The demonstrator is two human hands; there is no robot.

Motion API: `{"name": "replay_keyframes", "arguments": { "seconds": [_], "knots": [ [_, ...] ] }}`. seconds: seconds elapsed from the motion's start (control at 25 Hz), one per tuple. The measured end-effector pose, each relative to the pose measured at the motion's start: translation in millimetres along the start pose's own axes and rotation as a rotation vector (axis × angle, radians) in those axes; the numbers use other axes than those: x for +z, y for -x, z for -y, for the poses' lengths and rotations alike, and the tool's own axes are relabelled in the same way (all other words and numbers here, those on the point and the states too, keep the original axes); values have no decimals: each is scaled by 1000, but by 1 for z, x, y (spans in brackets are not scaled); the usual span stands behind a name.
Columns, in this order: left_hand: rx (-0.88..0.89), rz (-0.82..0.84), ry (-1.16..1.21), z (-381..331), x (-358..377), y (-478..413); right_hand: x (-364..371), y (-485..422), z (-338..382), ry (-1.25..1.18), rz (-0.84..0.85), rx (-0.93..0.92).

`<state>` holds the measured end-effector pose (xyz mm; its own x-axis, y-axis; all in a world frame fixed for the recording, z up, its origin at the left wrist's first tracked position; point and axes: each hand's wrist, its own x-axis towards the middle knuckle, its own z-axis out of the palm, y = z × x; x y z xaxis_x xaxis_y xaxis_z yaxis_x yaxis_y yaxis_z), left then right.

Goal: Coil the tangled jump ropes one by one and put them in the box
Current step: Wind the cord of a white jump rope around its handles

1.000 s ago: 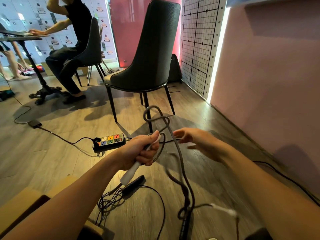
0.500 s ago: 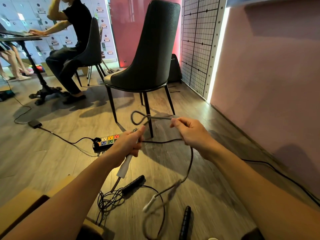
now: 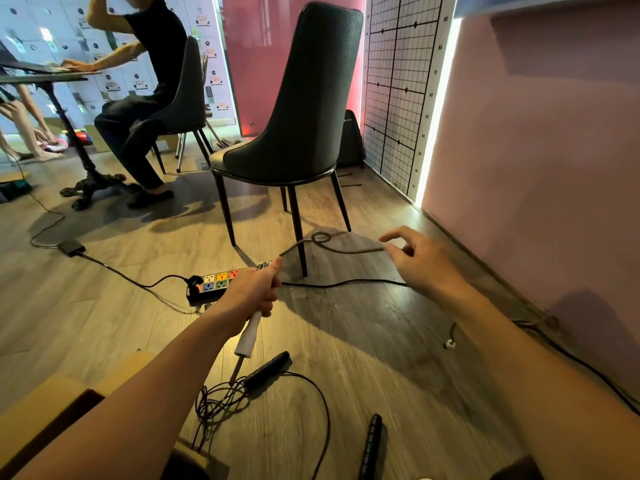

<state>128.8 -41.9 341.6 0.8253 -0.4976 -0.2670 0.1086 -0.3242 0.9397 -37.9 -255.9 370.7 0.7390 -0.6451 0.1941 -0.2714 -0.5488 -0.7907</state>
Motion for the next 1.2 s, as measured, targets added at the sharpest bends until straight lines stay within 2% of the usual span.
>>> {"name": "replay_keyframes", "arguments": {
  "seconds": [0.12,0.24,0.32,0.4,0.48,0.6,0.76,0.96,1.08,1.2],
  "knots": [
    [-2,10,52,0,0,0,3,0,0,98,167,-138],
    [-5,11,76,1,-2,0,9,1,3,237,200,-242],
    [-17,-8,77,2,-2,-1,13,3,7,155,235,-241],
    [-52,-45,82,3,-3,-3,14,4,12,-96,244,-137],
    [-90,-77,92,6,-7,-6,12,2,15,-293,162,-26],
    [-116,-85,86,12,-14,-8,0,-1,15,-212,1,26],
    [-106,-72,79,14,-18,-7,-13,1,11,-94,-107,-109],
    [-91,-79,36,11,-12,-6,-9,-4,-1,61,-322,-212],
    [-82,64,-42,10,-8,-2,-8,-6,-3,118,-434,-236],
    [-170,502,-48,9,-9,9,-13,-8,-3,102,-539,-159]
  ]
}}
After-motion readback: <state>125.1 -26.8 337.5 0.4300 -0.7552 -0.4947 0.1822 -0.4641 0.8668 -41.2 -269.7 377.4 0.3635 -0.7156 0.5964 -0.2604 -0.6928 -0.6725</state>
